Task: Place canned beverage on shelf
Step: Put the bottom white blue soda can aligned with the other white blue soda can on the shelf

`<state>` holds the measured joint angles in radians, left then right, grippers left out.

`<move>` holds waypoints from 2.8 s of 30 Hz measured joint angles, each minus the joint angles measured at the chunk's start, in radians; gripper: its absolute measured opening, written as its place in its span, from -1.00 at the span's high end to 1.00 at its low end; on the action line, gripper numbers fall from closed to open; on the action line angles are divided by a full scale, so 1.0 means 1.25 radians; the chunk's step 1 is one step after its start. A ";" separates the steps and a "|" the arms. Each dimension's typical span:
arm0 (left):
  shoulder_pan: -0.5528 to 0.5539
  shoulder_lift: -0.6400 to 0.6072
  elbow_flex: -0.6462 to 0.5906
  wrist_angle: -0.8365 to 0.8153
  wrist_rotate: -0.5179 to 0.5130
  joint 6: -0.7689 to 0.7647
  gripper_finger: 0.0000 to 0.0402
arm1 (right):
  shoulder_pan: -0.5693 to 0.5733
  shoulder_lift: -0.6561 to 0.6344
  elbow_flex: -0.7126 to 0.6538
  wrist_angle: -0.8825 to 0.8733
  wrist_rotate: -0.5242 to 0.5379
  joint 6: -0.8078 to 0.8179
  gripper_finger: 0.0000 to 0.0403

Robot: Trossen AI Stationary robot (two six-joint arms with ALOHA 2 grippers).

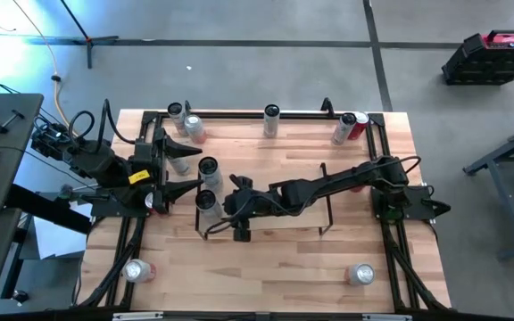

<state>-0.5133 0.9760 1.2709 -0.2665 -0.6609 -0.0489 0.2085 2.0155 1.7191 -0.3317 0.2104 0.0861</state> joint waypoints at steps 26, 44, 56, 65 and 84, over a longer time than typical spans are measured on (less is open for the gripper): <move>0.000 0.000 0.000 -0.043 0.000 -0.022 -0.70 | 0.015 -0.207 0.000 -0.335 0.163 -0.006 0.09; 0.000 0.000 0.000 -0.014 -0.001 -0.001 -0.70 | -0.224 -0.361 0.000 -0.486 0.057 0.015 -0.44; -0.005 0.000 0.000 -0.037 0.045 0.000 -0.70 | -0.174 -0.360 0.000 -0.412 0.067 -0.030 -0.57; -0.163 0.052 0.000 0.018 0.004 0.034 -0.69 | 0.033 -0.360 0.000 -0.416 0.227 0.024 -0.57; -0.527 0.294 0.000 -0.083 -0.373 -0.287 -0.67 | 0.265 -0.163 0.000 -0.183 0.383 0.056 -0.57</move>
<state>-1.1717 1.3434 1.2713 -0.3699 -1.1278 -0.4078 0.5395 1.8122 1.7191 -0.5602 0.6896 0.1565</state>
